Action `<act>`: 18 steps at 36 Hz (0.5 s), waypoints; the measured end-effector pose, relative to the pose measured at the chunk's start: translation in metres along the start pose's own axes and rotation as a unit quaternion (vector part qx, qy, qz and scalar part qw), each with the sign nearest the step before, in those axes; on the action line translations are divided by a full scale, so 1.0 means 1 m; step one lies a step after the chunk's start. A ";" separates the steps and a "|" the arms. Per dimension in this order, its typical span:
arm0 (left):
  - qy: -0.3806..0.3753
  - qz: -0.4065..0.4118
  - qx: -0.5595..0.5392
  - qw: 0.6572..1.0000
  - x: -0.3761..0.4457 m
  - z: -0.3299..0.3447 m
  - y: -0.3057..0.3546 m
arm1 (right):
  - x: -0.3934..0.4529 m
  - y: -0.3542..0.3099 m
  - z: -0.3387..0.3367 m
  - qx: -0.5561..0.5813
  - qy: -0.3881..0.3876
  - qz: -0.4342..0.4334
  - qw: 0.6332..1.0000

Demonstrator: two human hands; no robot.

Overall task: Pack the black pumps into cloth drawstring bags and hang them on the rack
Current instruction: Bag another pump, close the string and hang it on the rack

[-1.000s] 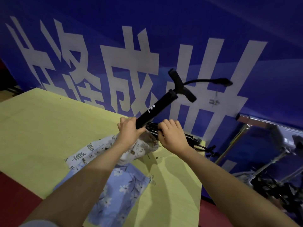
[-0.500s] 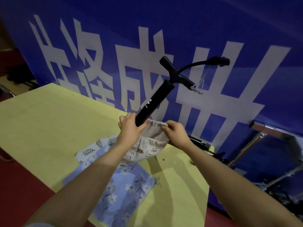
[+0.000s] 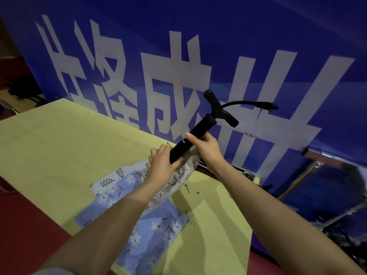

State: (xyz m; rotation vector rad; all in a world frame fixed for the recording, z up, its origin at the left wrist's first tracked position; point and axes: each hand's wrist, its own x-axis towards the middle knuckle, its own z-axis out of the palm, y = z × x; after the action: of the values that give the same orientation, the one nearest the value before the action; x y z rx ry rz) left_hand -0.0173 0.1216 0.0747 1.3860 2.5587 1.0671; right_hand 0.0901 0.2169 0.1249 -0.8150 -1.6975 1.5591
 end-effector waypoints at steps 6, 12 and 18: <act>-0.084 0.021 0.069 0.994 0.000 -0.001 -0.003 | -0.003 0.013 0.003 -0.047 0.046 -0.012 0.998; -0.229 0.036 -0.006 0.973 0.006 -0.009 -0.006 | -0.005 0.021 0.000 -0.140 0.067 -0.035 0.987; -0.210 0.004 -0.075 0.975 0.017 -0.030 0.004 | -0.006 0.022 0.003 -0.221 0.072 -0.023 0.972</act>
State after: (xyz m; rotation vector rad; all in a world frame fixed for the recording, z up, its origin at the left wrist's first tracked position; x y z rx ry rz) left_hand -0.0348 0.1193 0.1047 1.4046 2.1308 0.8372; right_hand 0.0909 0.2119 0.1028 -1.0727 -1.9667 1.0707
